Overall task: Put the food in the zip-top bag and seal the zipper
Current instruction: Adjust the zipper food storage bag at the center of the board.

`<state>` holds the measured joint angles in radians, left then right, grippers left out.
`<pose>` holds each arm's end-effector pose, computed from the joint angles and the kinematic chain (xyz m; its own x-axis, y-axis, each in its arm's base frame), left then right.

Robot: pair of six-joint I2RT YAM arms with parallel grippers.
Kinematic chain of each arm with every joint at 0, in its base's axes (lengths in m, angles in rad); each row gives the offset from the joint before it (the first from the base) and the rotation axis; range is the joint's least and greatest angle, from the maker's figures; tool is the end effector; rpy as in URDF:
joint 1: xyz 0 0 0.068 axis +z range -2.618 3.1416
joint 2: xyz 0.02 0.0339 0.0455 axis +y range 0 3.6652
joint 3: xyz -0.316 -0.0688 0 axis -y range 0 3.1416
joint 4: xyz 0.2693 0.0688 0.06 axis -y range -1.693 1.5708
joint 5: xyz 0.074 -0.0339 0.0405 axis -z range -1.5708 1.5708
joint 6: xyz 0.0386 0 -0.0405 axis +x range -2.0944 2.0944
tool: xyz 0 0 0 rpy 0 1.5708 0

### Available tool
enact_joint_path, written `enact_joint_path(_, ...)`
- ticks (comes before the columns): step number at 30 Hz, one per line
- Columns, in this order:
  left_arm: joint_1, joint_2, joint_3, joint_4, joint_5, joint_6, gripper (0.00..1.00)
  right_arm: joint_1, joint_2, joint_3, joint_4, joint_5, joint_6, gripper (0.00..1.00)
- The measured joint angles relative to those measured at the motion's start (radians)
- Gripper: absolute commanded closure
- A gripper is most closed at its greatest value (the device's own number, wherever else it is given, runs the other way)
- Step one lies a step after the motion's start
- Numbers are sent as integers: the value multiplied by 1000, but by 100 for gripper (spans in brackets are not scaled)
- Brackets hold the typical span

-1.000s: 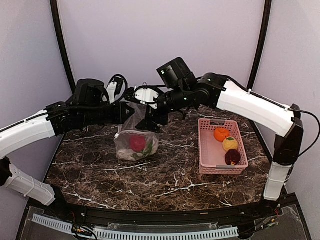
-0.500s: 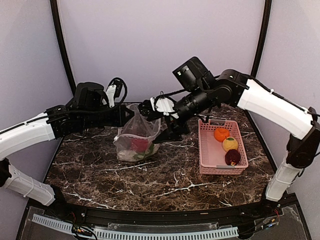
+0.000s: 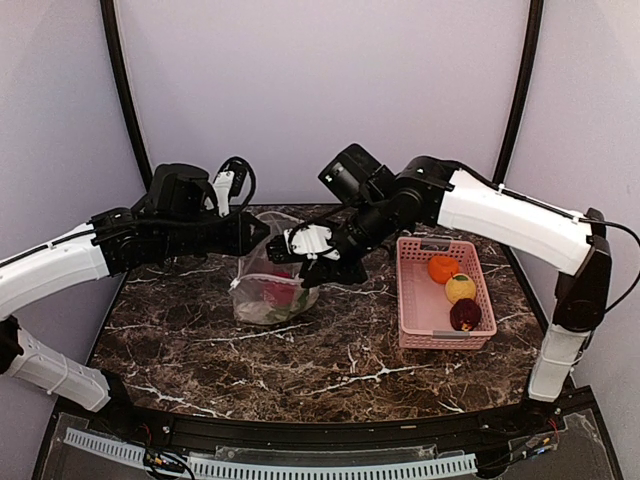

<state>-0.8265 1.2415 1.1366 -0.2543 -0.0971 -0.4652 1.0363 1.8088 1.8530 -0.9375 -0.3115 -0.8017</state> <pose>0.2041 -0.2160 0.4045 -0.5137 -0.1013 -0.8520 0.4925 0.7783 -0.3895 0.2090 0.3763 0.4061 0.3828 -0.6959 -0.6075 -0.9229 -0.2595 -0.2843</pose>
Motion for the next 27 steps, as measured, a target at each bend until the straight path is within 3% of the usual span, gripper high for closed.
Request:
enact_joint_path(2,0,2,26,-55,3,29,67,2,6,1,-1,23,8,95)
enact_joint_path(4,0,16,89,-138,5,58,67,2,5,2,4,36,8,96)
enact_joint_path(10,0,85,286,-331,5,149,91,3,5,10,24,52,6,98)
enact_joint_path(20,0,197,351,-504,3,200,99,3,3,14,24,72,6,94)
enact_joint_path(21,0,198,355,-510,2,202,99,3,3,14,24,74,6,90)
enact_joint_path(24,0,198,380,-521,-3,205,99,3,-3,14,25,77,9,63)
enact_joint_path(27,0,196,401,-518,-20,208,99,2,-20,14,24,68,19,47)
